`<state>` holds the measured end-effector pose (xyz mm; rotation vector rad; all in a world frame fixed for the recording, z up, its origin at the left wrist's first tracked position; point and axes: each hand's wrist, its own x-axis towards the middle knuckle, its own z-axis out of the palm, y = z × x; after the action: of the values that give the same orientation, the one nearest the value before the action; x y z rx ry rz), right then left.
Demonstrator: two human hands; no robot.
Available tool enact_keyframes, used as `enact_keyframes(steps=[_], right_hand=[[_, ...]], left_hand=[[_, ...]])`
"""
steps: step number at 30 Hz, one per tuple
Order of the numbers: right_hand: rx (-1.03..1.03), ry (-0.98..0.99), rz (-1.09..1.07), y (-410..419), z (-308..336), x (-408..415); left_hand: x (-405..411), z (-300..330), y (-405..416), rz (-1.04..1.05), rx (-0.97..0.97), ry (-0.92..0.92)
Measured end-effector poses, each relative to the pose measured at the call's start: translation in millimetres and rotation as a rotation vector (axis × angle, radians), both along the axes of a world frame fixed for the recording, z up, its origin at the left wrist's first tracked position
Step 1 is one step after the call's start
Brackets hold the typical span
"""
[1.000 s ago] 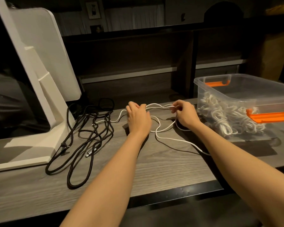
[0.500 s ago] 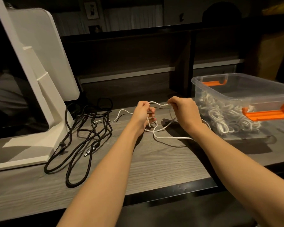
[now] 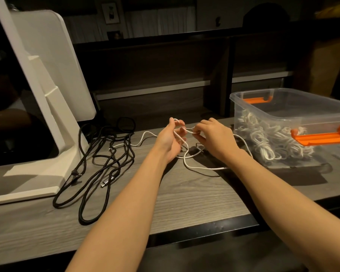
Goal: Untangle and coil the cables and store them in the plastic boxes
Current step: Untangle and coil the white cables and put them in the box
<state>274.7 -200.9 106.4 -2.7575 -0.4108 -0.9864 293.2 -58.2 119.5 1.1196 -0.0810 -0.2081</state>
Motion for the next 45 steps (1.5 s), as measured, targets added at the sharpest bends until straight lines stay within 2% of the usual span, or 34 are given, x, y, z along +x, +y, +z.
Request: enact_keyframes(steps=[5, 8, 11, 13, 17, 19, 21, 25, 28, 33, 39, 41, 45], right_hand=[[0.035, 0.147, -0.133, 3.1, -5.0, 3.2], [0.122, 0.212, -0.193, -6.8, -8.6, 5.9], [0.288, 0.181, -0.177, -12.2, -6.2, 6.1], [0.346, 0.098, -0.145, -11.2, -1.7, 3.8], [0.309, -0.058, -0.044, -1.3, 1.8, -3.5], [0.266, -0.069, -0.016, 1.6, 1.4, -4.6], [0.21, -0.089, -0.011, 1.7, 1.2, -4.2], [0.161, -0.036, -0.023, 1.9, 3.8, -5.0], [0.188, -0.009, -0.033, 1.8, 5.1, -4.3], [0.226, 0.047, -0.042, -5.5, 3.8, 0.1], [0.21, 0.118, -0.086, -20.8, -0.3, 1.4], [0.17, 0.199, -0.102, -20.8, -0.1, 1.4], [0.049, 0.394, -0.149, -13.4, -2.4, 5.8]], left_hand=[[-3.3, 4.8, -3.1, -0.089, -0.198, 0.058], [-3.0, 4.4, 1.1, -0.082, -0.187, 0.115], [-0.4, 3.1, 4.1, -0.027, 0.002, 0.138], [0.2, 3.2, 4.4, 0.012, 0.223, 0.076], [-3.4, 2.6, -4.5, 0.001, 0.697, -0.173], [-4.6, 2.7, -9.0, -0.008, 0.82, -0.231], [-3.9, 3.2, -10.4, -0.057, 0.853, -0.225], [-2.4, 3.4, -9.9, -0.205, 0.726, -0.104], [-3.5, 3.5, -6.6, -0.32, 0.633, -0.098], [-5.9, 2.5, -4.3, -0.279, 0.818, -0.299], [6.6, -6.2, 5.7, 0.045, 0.561, -0.258], [6.4, -8.3, 6.0, 0.082, 0.447, -0.199], [2.9, -2.5, 1.9, 0.016, 0.053, -0.045]])
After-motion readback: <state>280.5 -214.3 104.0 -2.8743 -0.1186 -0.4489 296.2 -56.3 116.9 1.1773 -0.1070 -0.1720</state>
